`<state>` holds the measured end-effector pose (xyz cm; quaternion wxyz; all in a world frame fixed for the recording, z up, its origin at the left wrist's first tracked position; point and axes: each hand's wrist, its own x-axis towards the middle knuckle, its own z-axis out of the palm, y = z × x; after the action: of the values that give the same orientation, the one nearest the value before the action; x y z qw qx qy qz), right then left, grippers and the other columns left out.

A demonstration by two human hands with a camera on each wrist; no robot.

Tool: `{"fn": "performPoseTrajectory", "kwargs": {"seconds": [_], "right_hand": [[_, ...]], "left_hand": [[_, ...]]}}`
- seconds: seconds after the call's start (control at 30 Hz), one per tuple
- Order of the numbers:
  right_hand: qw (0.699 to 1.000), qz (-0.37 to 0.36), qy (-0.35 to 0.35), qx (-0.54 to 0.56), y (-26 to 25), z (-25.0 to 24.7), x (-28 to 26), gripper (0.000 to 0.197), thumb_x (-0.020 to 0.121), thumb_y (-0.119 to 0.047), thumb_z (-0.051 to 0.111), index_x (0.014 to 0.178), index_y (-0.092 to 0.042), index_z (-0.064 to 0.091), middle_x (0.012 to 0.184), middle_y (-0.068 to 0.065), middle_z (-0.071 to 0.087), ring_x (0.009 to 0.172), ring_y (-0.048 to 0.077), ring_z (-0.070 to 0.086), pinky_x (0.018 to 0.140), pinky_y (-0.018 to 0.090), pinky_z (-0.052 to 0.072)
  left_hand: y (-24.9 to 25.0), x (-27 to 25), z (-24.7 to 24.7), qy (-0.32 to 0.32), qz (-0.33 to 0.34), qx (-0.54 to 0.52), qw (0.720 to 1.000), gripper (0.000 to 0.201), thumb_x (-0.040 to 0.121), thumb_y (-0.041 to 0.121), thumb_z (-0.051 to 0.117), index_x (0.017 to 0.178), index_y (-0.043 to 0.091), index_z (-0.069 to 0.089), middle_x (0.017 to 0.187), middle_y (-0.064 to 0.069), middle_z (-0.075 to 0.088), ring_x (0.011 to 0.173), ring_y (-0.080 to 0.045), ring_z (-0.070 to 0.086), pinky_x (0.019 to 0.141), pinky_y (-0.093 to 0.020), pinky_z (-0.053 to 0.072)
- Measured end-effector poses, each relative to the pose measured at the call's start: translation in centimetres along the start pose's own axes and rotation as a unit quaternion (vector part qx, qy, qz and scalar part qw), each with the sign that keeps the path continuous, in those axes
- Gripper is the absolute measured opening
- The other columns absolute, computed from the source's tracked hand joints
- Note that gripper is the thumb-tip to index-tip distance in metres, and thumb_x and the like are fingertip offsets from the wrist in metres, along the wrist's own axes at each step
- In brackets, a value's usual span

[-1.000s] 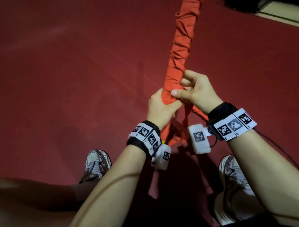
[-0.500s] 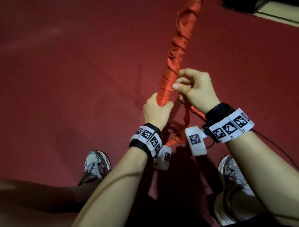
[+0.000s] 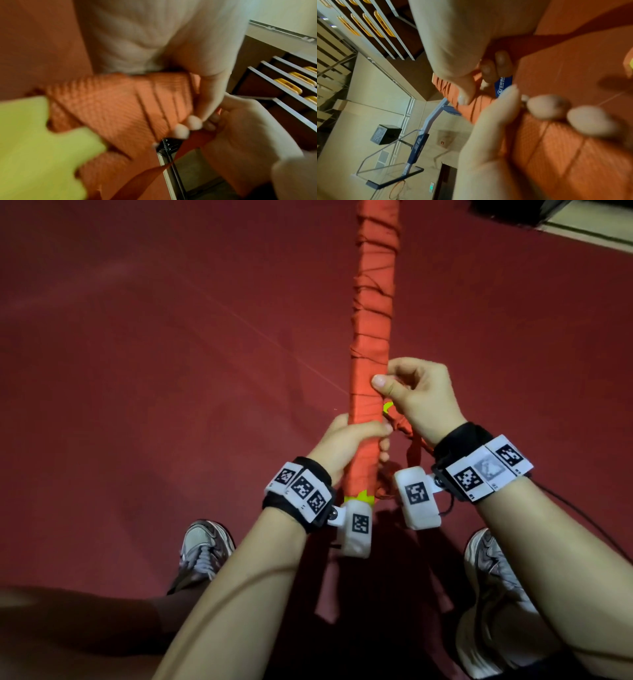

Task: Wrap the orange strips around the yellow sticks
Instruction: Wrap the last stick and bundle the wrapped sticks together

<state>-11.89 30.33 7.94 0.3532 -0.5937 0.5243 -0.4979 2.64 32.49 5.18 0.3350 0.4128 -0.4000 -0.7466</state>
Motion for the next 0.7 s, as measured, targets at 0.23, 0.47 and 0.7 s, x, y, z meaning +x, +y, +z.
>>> {"fn": "performPoseTrajectory", "kwargs": {"seconds": [0.23, 0.47, 0.7], "right_hand": [[0.987, -0.016, 0.106, -0.118, 0.1, 1.7, -0.7, 0.027, 0.079, -0.039, 0.082, 0.078, -0.016, 0.066, 0.062, -0.011, 0.059, 0.054, 0.002, 0.046, 0.062, 0.027, 0.048], [0.995, -0.048, 0.028, -0.079, -0.9, 0.2, -0.2, 0.011, 0.079, -0.024, 0.082, 0.081, -0.021, 0.072, 0.074, -0.004, 0.070, 0.066, 0.008, 0.064, 0.067, 0.027, 0.052], [0.983, 0.031, -0.124, 0.131, -0.4, 0.2, 0.0, 0.049, 0.089, -0.032, 0.069, 0.107, 0.012, 0.054, 0.065, 0.017, 0.048, 0.038, 0.004, 0.037, 0.039, 0.018, 0.029]], "left_hand": [[-1.2, 0.7, 0.2, 0.336, 0.128, 0.343, 0.868, 0.026, 0.070, 0.037, 0.072, 0.088, 0.022, 0.060, 0.079, 0.002, 0.070, 0.081, -0.030, 0.066, 0.073, -0.038, 0.053], [-1.1, 0.3, -1.5, 0.112, 0.092, 0.065, 0.987, 0.020, 0.052, 0.007, 0.053, 0.069, 0.015, 0.047, 0.054, -0.004, 0.037, 0.043, -0.016, 0.030, 0.046, -0.026, 0.023], [-0.1, -0.4, -1.2, -0.179, -0.026, -0.073, 0.981, 0.030, 0.052, 0.009, 0.054, 0.082, 0.008, 0.047, 0.054, 0.001, 0.037, 0.040, -0.008, 0.033, 0.046, -0.021, 0.029]]}}
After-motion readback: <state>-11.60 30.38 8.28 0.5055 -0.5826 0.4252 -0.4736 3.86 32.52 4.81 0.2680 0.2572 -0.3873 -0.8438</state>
